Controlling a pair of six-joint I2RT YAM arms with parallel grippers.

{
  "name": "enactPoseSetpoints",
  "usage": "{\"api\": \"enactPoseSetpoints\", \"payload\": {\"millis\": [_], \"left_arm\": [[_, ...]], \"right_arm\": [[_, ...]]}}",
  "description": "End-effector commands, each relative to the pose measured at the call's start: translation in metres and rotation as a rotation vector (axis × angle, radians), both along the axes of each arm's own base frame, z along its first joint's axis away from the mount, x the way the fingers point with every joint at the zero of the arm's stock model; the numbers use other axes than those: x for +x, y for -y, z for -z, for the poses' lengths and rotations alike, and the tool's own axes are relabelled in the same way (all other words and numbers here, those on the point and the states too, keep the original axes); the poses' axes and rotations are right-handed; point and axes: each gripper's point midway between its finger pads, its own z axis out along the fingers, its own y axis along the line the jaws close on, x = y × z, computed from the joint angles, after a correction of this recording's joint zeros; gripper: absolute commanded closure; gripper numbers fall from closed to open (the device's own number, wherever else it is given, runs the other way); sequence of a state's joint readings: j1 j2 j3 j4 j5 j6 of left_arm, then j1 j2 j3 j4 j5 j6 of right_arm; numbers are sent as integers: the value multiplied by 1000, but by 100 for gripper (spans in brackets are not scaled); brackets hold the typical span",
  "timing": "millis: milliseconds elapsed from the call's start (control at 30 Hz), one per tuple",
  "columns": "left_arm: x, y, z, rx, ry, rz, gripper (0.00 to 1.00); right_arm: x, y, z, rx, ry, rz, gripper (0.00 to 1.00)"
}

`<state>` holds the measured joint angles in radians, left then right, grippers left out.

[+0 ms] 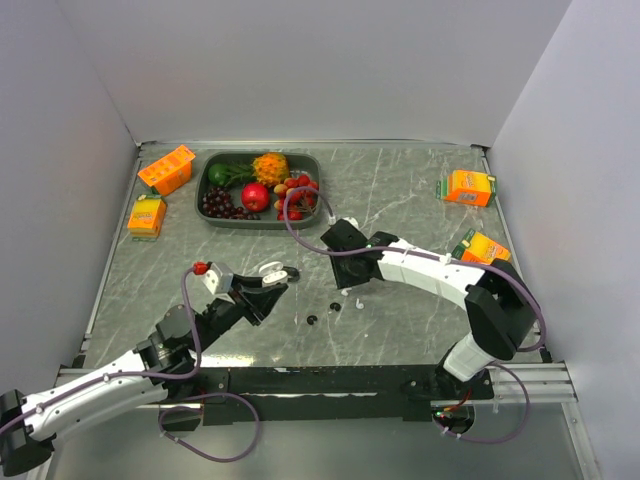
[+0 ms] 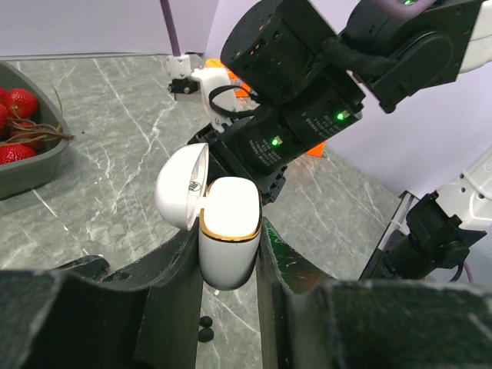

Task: Insert the wireless bluetooth earbuds into the charging case
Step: Place the earbud at the center of the board, then pick up the earbud from the center of the board.

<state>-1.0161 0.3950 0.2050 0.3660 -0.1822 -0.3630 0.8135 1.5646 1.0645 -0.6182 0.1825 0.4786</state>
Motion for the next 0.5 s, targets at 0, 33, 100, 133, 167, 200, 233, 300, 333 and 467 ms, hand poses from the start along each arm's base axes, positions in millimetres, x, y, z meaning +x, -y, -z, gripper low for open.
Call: {"api": "enactPoseSetpoints", "payload": {"millis": [0, 33, 100, 133, 167, 200, 233, 300, 333, 467], "left_arm": [[-2, -3, -17, -55, 9, -5, 99], [-2, -4, -18, -60, 10, -4, 99], [-2, -5, -18, -59, 7, -9, 99], [-2, -6, -19, -62, 6, -8, 99], [-3, -6, -19, -63, 6, -6, 99], [-3, -7, -19, -64, 6, -9, 99], [-3, -8, -20, -66, 8, -11, 99], [-3, -9, -20, -66, 7, -12, 99], [-4, -9, -21, -69, 9, -11, 99], [-4, -10, -21, -68, 8, -14, 99]], "right_arm": [[5, 2, 12, -47, -19, -8, 59], [3, 2, 14, -48, -29, -4, 64], [1, -2, 17, -16, -34, 6, 72], [-2, -2, 20, -8, -44, 13, 74], [-2, -2, 20, -9, -46, 18, 76], [-2, -1, 24, -16, -53, 21, 80], [-1, -2, 25, -17, -51, 25, 82], [1, -3, 28, -25, -54, 25, 86], [2, -4, 27, -25, -54, 27, 87], [3, -2, 33, -51, -67, 39, 93]]}}
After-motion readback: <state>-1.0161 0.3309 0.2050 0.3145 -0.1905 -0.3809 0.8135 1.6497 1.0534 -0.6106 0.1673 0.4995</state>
